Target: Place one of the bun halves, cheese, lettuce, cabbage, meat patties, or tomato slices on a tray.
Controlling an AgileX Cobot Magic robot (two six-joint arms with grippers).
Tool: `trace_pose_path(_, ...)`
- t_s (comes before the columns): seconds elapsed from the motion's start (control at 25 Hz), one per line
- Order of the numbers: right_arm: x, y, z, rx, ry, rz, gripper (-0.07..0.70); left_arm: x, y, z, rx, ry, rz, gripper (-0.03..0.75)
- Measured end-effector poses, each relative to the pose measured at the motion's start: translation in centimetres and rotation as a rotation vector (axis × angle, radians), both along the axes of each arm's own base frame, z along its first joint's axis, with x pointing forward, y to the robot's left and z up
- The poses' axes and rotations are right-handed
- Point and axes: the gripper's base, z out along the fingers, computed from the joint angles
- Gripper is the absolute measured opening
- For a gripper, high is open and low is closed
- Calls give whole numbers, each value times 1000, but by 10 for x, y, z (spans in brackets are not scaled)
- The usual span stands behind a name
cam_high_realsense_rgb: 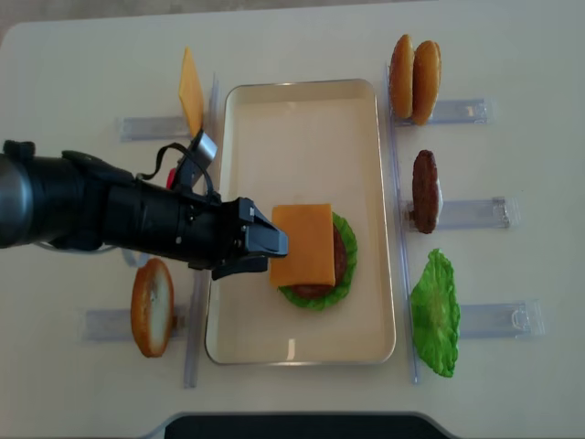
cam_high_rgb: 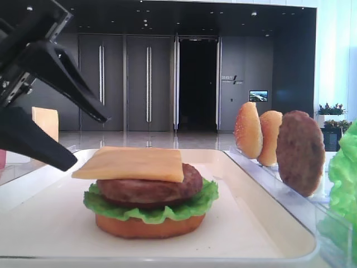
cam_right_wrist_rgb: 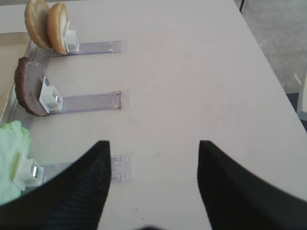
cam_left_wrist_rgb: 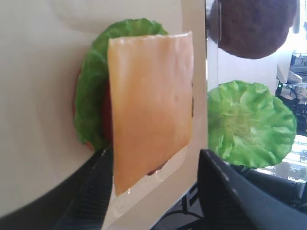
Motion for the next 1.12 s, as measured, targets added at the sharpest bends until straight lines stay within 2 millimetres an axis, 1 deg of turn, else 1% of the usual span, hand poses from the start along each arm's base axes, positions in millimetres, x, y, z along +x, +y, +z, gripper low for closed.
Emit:
trace_pose_path(0.16, 0, 0, 0, 0, 0, 0, 414, -2, 4, 4, 57, -10, 2, 433)
trace_pose_path(0.28, 0, 0, 0, 0, 0, 0, 414, -3, 5, 17, 59, -49, -2, 433)
trace_pose_path(0.44, 0, 0, 0, 0, 0, 0, 414, 2, 5, 47, 40, -137, 13, 433)
trace_pose_path(0.52, 0, 0, 0, 0, 0, 0, 414, 4, 5, 63, 58, -177, 6, 432)
trace_pose_path(0.6, 0, 0, 0, 0, 0, 0, 414, 6, 7, 76, 97, -193, -3, 430)
trace_pose_path(0.8, 0, 0, 0, 0, 0, 0, 414, 9, 18, 104, 266, -235, -50, 417)
trace_pose_path(0.92, 0, 0, 0, 0, 0, 0, 414, 8, 24, 116, 346, -242, -65, 412)
trace_pose_path(1.12, 0, 0, 0, 0, 0, 0, 414, 7, 37, 127, 498, -229, -63, 412)
